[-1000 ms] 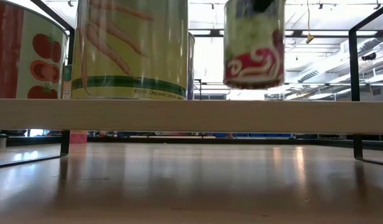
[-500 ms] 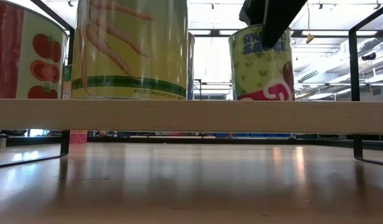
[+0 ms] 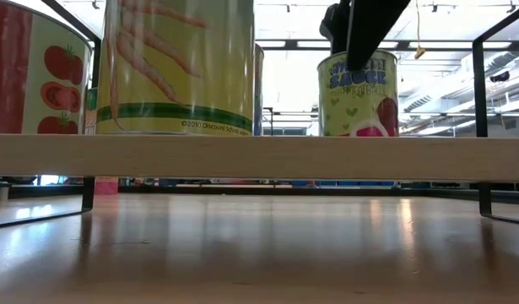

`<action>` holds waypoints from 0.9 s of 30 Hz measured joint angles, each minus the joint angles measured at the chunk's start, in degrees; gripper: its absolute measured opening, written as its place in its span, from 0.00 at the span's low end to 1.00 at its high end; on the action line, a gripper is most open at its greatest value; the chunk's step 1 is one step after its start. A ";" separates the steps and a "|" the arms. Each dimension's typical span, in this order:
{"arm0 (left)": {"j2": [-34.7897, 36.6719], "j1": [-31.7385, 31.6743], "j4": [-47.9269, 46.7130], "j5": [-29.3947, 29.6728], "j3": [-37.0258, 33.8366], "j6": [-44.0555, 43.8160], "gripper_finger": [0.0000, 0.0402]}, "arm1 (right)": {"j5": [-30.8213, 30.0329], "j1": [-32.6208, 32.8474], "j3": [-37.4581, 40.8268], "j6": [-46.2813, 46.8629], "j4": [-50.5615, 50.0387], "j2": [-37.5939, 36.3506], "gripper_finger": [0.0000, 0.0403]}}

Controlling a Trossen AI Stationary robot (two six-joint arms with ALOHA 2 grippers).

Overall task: Pick and place cans onto a shelf
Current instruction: Put the canned spaghetti sauce on the shelf

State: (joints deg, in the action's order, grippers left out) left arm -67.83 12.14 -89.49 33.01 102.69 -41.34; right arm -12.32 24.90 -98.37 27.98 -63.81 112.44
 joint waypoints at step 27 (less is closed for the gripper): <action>0.00 0.00 0.02 1.88 0.00 0.07 0.88 | 2.73 -1.57 -0.03 -4.01 2.53 -0.07 0.76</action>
State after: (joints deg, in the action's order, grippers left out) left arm -67.83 12.14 -89.47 34.89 102.69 -41.28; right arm -9.59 23.32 -98.40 23.97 -61.28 112.38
